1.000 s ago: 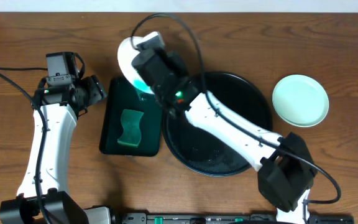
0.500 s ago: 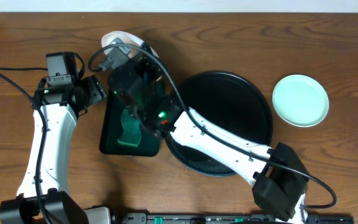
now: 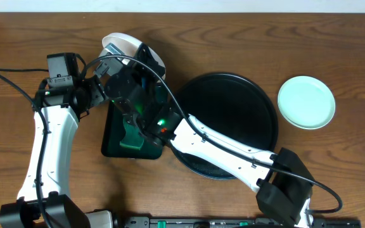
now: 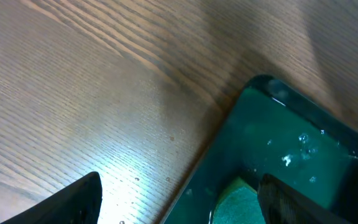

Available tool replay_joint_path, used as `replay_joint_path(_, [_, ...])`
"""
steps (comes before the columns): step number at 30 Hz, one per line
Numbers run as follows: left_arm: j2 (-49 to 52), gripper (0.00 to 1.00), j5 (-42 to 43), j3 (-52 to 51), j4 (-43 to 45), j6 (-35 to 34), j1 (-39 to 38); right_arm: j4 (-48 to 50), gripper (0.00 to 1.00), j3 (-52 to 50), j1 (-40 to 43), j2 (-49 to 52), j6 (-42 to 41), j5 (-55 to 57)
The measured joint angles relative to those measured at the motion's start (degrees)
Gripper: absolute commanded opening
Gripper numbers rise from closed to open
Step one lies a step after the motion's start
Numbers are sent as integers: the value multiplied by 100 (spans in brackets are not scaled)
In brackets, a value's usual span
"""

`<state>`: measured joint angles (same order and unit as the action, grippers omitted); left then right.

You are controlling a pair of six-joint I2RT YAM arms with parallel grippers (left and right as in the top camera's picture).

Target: Clean dirty plates on tray and stack at the side

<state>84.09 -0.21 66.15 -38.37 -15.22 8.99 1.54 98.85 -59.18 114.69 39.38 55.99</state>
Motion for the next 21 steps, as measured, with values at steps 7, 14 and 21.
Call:
replay_joint_path(7, [0,80,0,0,0,0,0,-155,1,0,0,0,-111,7])
replay_joint_path(14, [0,80,0,0,0,0,0,-1010,1,9,68,0,-1132,-72])
replay_joint_path(21, [0,80,0,0,0,0,0,-2105,1,15,483,0,-2520,-933])
